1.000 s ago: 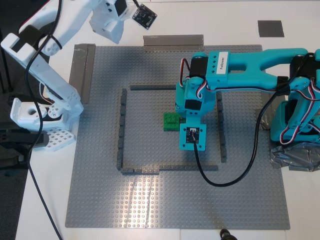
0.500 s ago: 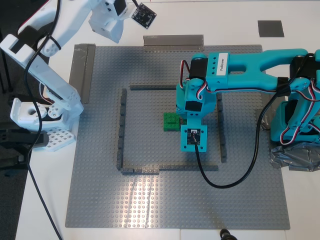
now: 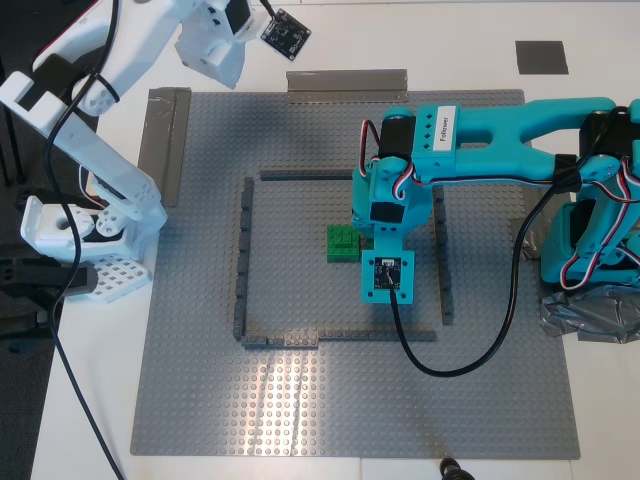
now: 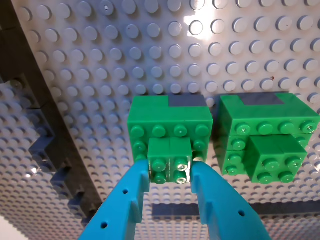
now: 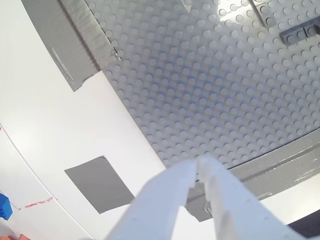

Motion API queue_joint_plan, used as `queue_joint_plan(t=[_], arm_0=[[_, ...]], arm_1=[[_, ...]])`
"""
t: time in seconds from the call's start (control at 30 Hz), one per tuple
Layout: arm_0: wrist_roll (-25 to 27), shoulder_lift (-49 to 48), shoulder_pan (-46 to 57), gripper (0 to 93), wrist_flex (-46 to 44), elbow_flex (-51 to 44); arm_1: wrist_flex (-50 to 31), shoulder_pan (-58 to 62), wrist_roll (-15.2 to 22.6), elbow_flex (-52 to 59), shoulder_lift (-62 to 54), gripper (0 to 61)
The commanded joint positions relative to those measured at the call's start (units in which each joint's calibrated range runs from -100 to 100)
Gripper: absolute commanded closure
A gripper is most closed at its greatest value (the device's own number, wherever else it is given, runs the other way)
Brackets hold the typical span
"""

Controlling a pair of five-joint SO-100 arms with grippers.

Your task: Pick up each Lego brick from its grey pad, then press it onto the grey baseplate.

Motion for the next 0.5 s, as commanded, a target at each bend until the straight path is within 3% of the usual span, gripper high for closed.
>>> queue_joint_plan(t=[0.0, 0.17, 0.47], arm_0=[[0.0, -0.2, 0.2, 89.1, 0.5, -2.0], [-0.1, -0.3, 1.0, 73.2, 2.2, -2.1], [-0.1, -0.9, 1.4, 70.8, 1.9, -2.3]], arm_1=[[0.2, 0.1, 0.1, -0.4, -4.4, 61.3], [-0.2, 0.2, 0.1, 0.0, -4.5, 61.3], [0.2, 0.4, 0.2, -0.3, -4.3, 61.3]])
